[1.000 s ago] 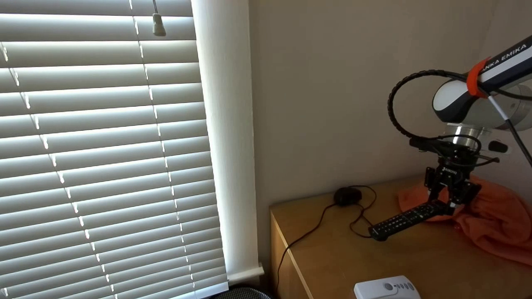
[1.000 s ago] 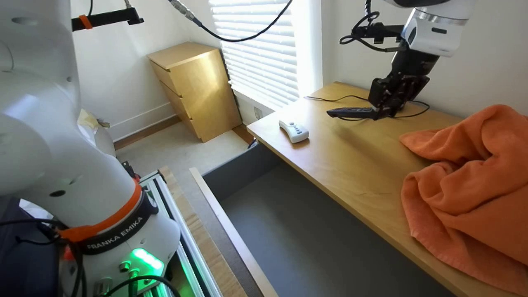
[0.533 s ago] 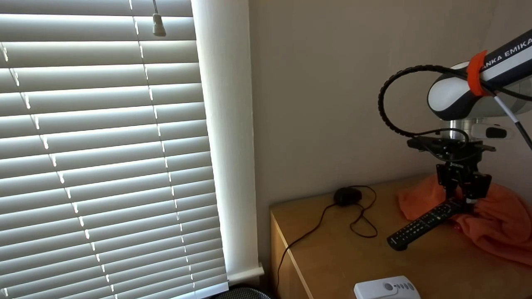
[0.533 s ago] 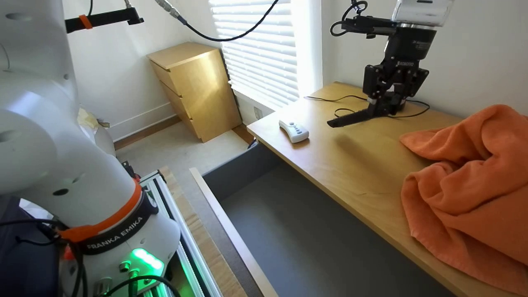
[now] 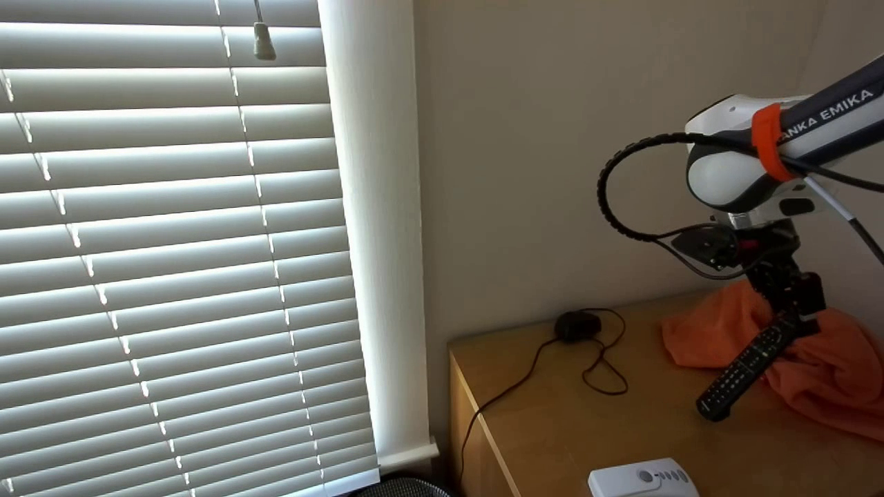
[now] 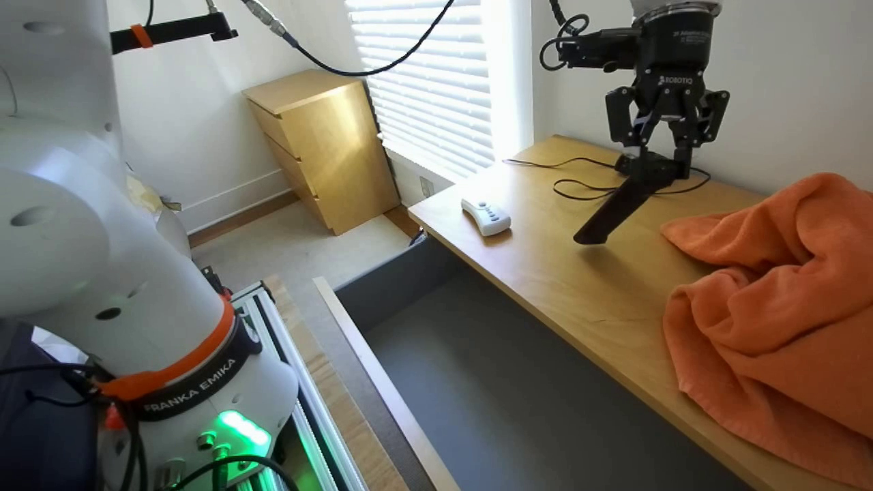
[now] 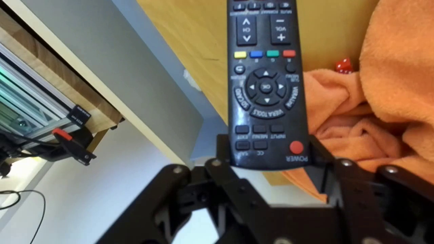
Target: Place the black remote control upside down
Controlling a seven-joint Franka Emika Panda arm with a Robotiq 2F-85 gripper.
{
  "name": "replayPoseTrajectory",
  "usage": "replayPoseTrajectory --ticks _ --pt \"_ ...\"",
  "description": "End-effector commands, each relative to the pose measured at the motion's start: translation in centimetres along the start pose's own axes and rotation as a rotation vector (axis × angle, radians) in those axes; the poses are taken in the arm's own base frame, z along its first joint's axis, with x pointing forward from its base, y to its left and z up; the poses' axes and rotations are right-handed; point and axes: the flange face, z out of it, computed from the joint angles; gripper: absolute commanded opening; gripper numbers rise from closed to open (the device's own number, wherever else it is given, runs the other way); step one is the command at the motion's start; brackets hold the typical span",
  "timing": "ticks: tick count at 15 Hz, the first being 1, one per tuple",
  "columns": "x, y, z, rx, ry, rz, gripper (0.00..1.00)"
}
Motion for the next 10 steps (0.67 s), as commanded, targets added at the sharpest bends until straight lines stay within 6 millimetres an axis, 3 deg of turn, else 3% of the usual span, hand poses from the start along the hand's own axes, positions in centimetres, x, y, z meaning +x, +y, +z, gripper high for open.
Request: replayPoseTrajectory --ticks 1,10 --pt "-0.6 -0.4 -0.7 -0.002 0.163 0.060 0.30" --pt "-1.9 -1.5 -1.3 -0.001 0.491 0.088 0.30"
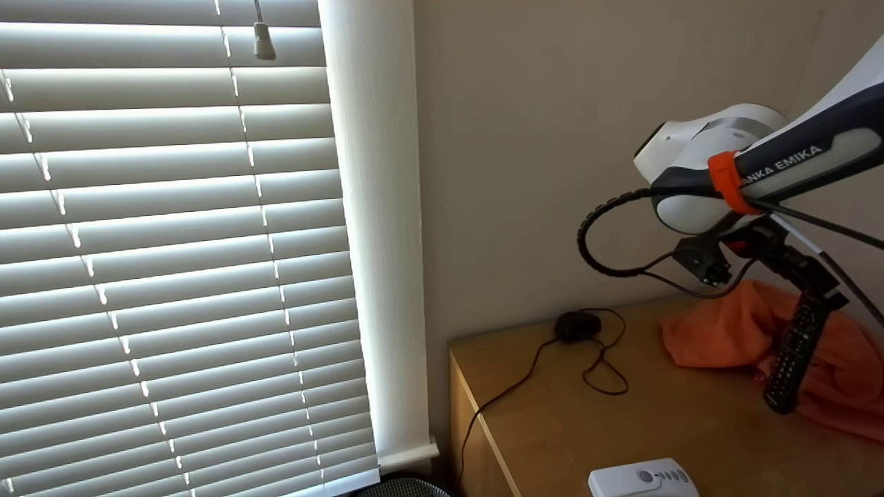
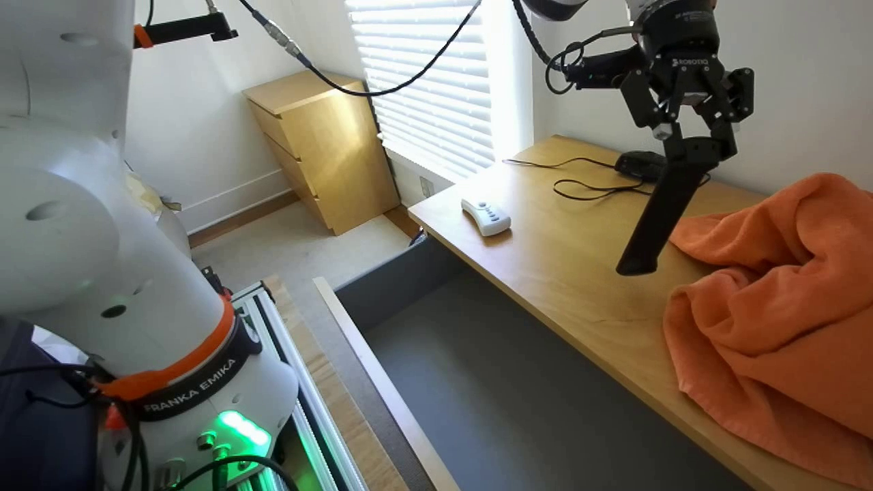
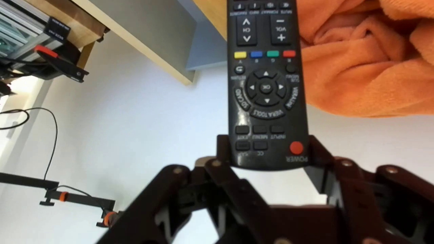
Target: Place the black remote control upside down
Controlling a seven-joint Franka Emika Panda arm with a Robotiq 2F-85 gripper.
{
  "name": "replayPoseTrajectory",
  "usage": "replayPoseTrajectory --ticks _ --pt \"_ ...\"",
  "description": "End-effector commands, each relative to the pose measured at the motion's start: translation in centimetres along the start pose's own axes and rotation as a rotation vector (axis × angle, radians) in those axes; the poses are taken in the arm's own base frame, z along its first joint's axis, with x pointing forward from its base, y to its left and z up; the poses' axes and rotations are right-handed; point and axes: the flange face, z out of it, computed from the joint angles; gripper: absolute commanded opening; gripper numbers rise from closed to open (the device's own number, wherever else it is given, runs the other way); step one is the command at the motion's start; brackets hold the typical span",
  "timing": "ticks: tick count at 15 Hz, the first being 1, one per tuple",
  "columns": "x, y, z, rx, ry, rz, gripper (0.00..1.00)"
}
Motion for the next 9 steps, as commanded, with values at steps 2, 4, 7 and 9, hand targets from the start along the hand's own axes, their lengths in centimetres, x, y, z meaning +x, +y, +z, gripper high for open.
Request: replayPoseTrajectory --ticks 2,4,7,9 --pt "-1.1 -0.6 -0.4 -0.032 0.195 0.014 0.30" --pt "-1.6 -0.6 -0.4 -0.056 0.270 0.003 0.30" --pt "-2.5 -0.9 -0.3 -0.081 0.372 -0.001 0.30" --pt "-3.9 -1.4 -0.2 -0.059 0.420 0.000 0.30"
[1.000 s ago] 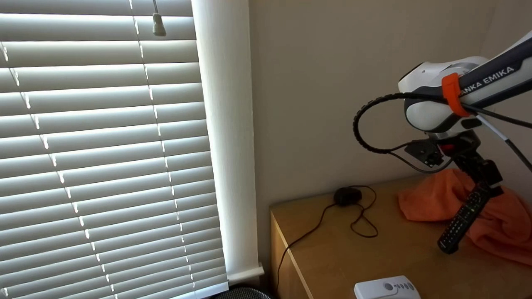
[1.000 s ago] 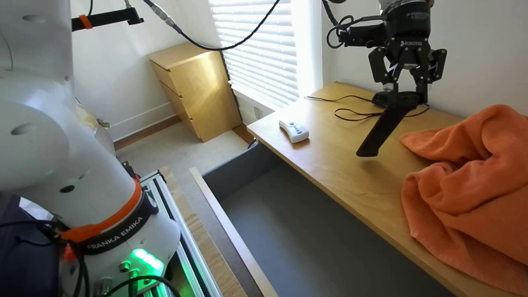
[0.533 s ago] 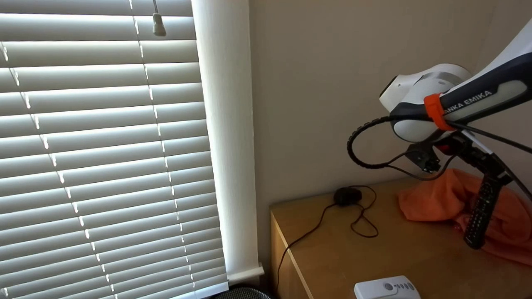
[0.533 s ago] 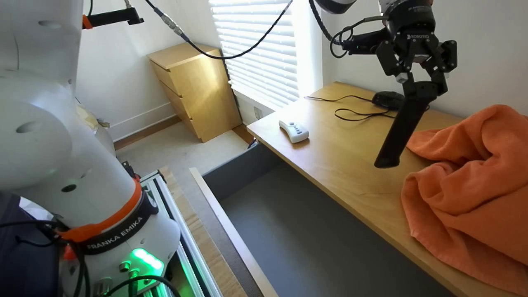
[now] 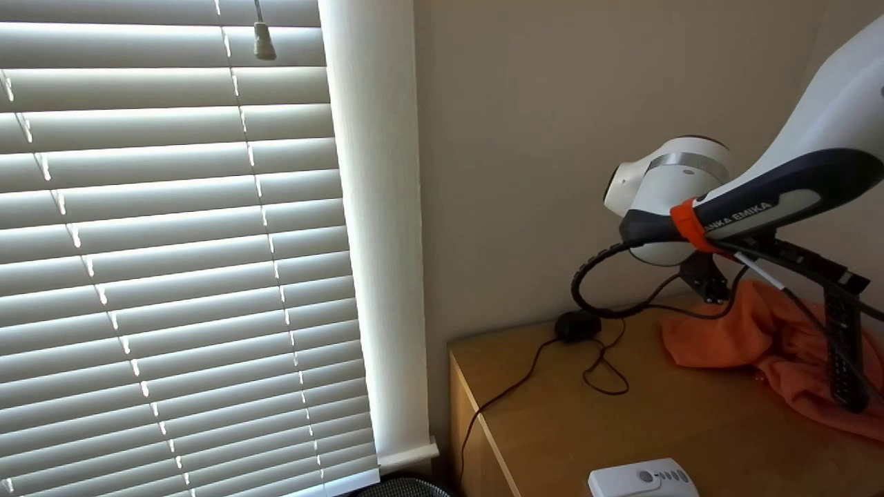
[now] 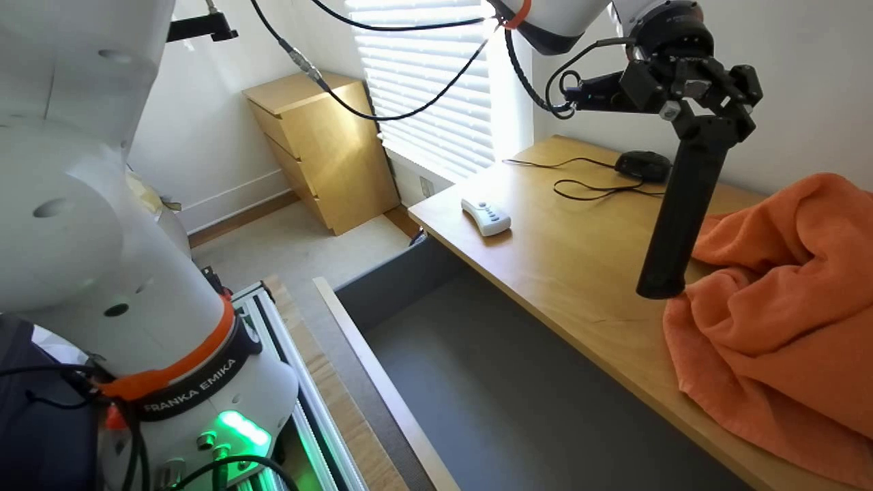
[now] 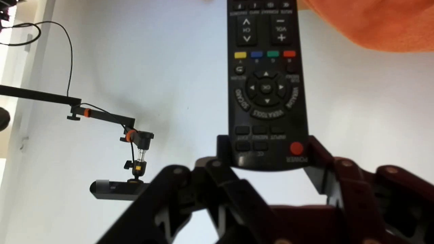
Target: Place the black remote control upside down
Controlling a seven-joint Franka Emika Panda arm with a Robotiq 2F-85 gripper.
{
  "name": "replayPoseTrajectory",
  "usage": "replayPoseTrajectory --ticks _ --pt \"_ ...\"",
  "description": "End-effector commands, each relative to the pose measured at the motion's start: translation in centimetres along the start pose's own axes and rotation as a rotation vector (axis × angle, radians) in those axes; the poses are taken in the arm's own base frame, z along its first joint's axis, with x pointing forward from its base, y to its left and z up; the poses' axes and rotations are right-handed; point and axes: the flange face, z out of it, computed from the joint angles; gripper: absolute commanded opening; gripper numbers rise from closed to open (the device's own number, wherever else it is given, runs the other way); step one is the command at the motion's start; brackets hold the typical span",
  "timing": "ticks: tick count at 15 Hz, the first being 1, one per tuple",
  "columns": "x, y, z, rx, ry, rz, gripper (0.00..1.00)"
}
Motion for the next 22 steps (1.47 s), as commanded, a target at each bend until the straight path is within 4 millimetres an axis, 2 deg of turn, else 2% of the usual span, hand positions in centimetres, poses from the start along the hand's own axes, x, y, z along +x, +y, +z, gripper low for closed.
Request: replayPoseTrajectory --ticks 1,6,11,15,22 --pt "-2.2 -1.4 -1.1 0.035 0.099 0.012 0.30" --pt "-5.8 -3.3 -1.9 0.147 0.123 0.032 0.30" --pt "-8.3 -4.2 -1.8 0.186 0.149 0.038 0.30" --pt "-8.9 -4.5 -1.9 0.187 0.155 0.033 0.30" --pt "-8.5 -5.3 -1.5 0.132 0.114 0.088 0.30"
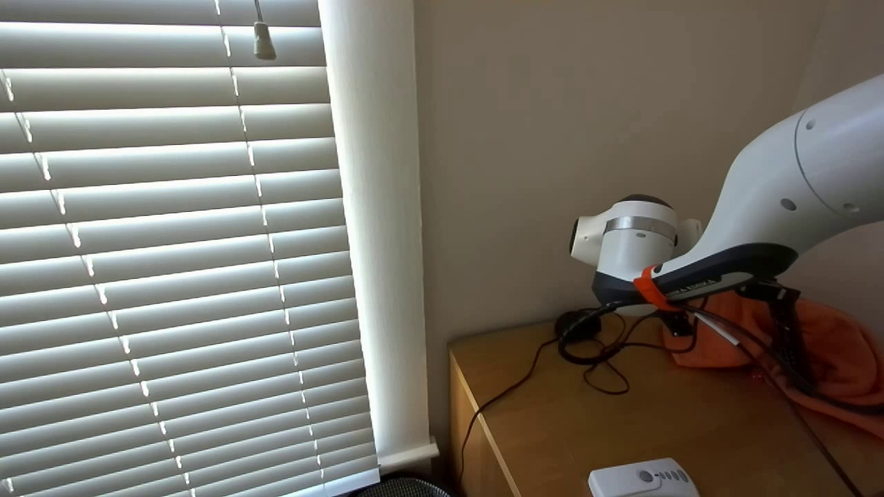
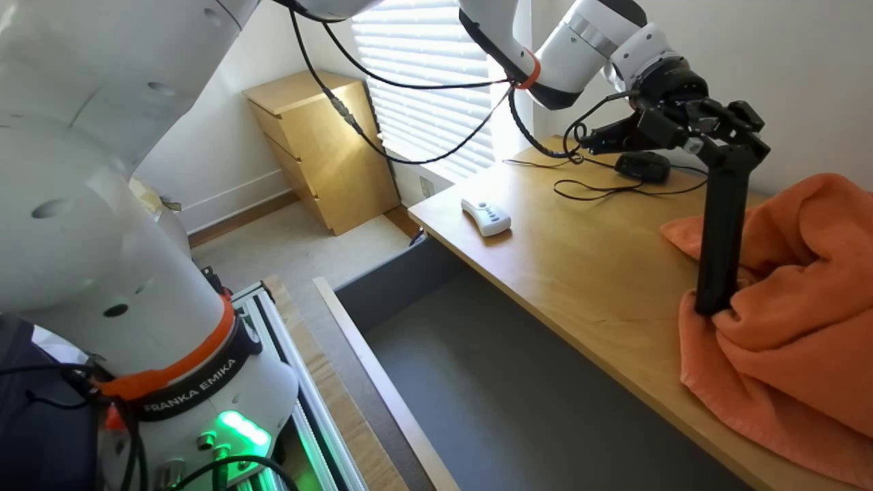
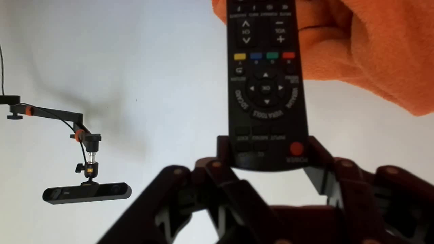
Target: Place the black remote control upside down
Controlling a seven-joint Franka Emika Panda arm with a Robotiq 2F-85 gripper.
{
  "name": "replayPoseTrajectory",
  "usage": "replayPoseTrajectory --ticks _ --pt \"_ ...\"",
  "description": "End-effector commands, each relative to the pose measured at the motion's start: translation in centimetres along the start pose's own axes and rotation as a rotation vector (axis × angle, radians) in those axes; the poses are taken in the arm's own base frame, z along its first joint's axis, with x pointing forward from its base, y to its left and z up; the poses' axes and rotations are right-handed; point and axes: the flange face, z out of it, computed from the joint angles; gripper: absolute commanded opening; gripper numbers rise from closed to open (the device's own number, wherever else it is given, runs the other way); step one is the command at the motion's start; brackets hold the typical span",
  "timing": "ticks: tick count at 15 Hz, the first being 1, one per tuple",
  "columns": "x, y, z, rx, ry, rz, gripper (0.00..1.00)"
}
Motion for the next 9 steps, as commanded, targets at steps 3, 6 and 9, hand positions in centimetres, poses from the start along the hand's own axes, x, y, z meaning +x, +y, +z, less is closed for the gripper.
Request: replayPoseTrajectory --ticks 3,6,9 --pt "-1.11 -1.14 0.31 -0.031 -0.026 0.055 0.68" --pt "-1.30 -1.42 0.02 -0.023 -0.033 0.071 0.94" --pt "-1.21 -1.51 -0.20 -0.018 -0.072 0.052 1.00"
